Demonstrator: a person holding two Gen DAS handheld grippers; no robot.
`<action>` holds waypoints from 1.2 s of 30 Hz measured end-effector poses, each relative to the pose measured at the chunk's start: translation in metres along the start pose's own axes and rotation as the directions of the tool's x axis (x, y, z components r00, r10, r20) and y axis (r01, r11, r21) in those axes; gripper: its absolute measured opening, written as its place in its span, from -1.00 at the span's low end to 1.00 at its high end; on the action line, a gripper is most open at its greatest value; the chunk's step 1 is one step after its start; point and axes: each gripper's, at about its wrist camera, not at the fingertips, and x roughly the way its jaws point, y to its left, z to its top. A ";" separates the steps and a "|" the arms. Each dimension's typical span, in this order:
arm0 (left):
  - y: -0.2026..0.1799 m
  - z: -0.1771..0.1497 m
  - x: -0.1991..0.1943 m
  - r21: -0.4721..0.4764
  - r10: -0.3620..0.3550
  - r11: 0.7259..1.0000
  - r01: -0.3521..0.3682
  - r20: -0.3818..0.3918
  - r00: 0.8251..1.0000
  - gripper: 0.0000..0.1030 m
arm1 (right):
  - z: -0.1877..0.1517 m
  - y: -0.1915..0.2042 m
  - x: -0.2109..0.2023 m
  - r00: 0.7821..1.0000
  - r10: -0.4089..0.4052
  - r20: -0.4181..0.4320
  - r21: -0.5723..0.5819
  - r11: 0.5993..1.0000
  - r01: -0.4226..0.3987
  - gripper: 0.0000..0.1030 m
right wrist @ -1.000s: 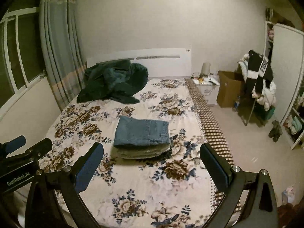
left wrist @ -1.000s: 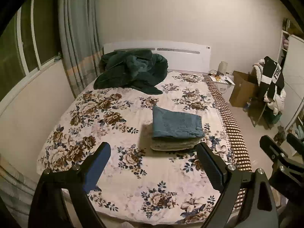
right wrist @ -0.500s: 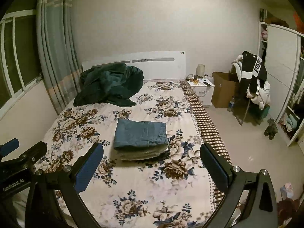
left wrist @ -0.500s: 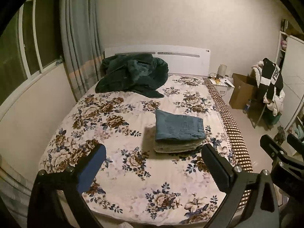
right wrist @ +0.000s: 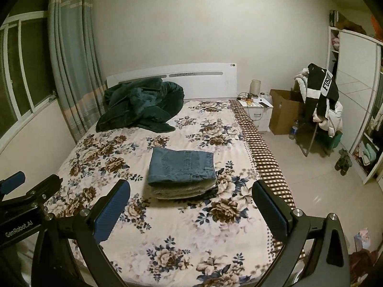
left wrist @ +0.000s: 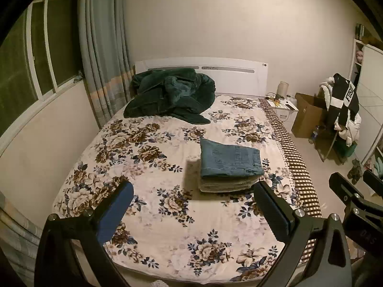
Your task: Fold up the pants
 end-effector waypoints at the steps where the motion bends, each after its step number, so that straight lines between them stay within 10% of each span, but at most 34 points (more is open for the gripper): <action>1: 0.000 -0.001 0.000 -0.001 -0.002 1.000 0.002 -0.002 1.000 1.00 | -0.001 0.000 -0.002 1.000 0.001 0.000 0.001 1.000 -0.001 1.00; 36: 0.004 -0.007 -0.007 -0.018 0.016 1.000 -0.017 -0.006 1.000 1.00 | 0.001 0.007 -0.001 1.000 0.011 -0.008 -0.017 1.000 -0.012 1.00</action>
